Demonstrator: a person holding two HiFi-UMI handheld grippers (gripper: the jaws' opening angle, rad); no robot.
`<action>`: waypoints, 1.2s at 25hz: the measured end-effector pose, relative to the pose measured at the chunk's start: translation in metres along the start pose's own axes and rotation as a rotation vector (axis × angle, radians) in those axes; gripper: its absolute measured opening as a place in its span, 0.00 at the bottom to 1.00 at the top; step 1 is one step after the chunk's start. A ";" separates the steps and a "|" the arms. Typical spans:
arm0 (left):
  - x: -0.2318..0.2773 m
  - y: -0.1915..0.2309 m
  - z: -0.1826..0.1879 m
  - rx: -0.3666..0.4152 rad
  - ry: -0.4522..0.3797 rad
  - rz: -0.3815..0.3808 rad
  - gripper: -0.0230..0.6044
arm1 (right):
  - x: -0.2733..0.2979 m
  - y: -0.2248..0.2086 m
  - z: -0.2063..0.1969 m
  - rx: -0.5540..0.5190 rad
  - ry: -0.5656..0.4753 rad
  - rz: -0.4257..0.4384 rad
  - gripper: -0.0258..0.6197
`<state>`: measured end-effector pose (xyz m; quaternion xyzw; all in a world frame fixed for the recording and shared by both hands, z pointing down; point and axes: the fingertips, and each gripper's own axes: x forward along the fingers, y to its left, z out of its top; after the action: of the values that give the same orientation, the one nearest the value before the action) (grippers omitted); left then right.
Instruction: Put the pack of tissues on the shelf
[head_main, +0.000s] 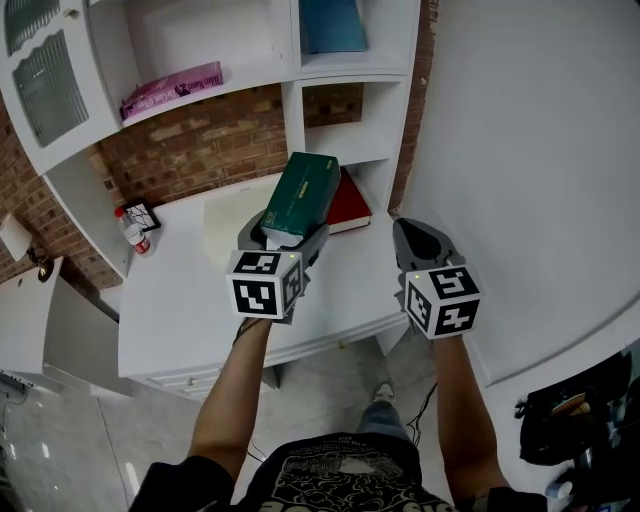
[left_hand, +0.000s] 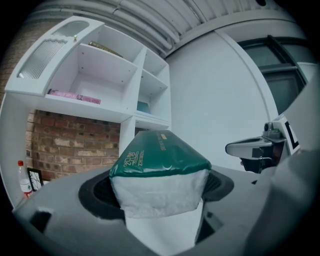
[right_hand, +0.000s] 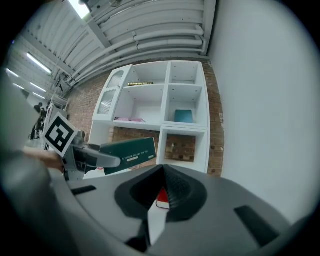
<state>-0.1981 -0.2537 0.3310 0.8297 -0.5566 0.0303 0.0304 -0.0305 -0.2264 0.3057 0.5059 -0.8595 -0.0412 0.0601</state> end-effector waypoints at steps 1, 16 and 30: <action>0.008 0.001 0.000 -0.001 -0.001 0.007 0.74 | 0.007 -0.006 -0.001 -0.001 -0.002 0.009 0.04; 0.137 0.011 0.012 -0.014 0.017 0.174 0.74 | 0.126 -0.108 -0.010 0.008 -0.016 0.200 0.04; 0.188 0.014 0.008 -0.028 0.054 0.329 0.74 | 0.184 -0.151 -0.012 0.010 -0.037 0.366 0.04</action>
<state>-0.1402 -0.4329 0.3388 0.7257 -0.6843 0.0493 0.0516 0.0133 -0.4603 0.3088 0.3404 -0.9384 -0.0345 0.0483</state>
